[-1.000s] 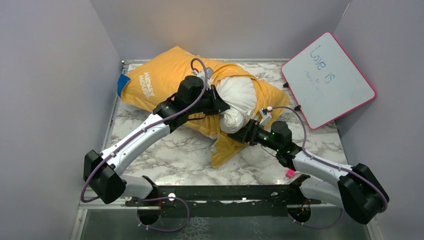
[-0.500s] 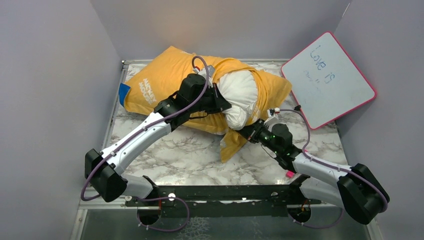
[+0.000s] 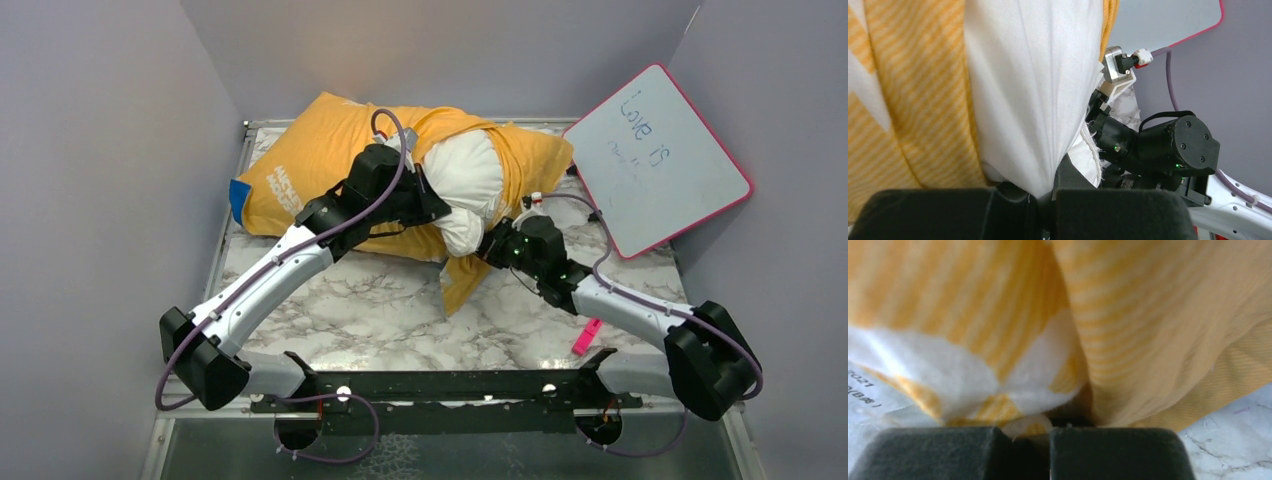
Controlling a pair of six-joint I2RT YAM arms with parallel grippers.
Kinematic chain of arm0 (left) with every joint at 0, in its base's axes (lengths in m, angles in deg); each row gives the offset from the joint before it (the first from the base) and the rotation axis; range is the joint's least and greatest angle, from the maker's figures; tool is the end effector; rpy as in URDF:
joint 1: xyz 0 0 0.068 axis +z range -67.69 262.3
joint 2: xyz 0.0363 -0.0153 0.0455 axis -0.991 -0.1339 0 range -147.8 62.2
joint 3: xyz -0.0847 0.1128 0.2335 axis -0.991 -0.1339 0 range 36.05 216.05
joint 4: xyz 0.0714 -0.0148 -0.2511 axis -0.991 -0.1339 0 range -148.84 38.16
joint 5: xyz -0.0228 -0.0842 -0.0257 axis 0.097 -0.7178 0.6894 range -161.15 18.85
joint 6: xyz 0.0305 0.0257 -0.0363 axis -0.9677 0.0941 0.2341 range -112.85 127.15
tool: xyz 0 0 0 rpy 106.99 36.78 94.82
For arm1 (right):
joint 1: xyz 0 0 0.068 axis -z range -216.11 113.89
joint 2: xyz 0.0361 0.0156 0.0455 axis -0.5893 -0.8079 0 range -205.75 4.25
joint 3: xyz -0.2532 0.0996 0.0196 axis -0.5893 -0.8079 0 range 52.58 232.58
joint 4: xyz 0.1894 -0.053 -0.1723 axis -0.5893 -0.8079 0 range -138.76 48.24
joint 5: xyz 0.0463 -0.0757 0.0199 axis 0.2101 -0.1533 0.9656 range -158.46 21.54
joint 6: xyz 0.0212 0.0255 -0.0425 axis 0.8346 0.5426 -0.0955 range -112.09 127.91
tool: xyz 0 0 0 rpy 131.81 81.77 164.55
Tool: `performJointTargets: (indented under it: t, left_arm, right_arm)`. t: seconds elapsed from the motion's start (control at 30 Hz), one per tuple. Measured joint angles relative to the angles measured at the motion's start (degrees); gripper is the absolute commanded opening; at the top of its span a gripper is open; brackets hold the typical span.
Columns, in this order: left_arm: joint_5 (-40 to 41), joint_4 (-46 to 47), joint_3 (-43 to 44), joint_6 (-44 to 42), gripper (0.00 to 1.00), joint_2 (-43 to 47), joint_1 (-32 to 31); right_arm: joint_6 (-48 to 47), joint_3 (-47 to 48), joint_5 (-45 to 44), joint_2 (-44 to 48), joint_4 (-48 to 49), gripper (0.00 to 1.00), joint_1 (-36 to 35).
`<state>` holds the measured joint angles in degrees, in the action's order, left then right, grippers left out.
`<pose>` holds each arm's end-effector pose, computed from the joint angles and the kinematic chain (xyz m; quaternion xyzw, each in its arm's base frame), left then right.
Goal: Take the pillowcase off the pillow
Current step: Remove the pillow from the pillowcase.
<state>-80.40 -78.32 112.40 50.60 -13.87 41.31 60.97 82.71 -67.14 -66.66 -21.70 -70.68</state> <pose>0.2220 -0.2006 0.3827 0.0245 0.8470 -0.4046 0.3440 0.2143 0.1488 0.2096 0.1257 0.8131 0.4004 0.4036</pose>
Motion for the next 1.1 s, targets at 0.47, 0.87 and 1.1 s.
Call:
performJointTargets:
  t: [0.47,0.87,1.1]
  left_arm:
    - [2.0,1.9,-10.4,-1.4,0.00,7.1,0.1]
    - [0.9,3.7,-20.5,-2.1,0.00,12.5,-0.4]
    - [0.5,3.7,-24.5,-1.1,0.00,16.1,-0.4]
  right_arm:
    - [-7.3,6.5,-1.4,14.7,-39.8,0.61,0.8]
    - [-12.2,19.0,-4.4,14.7,-49.7,0.62,0.9]
    - [-12.4,22.1,-2.5,4.5,-49.6,0.42,0.9]
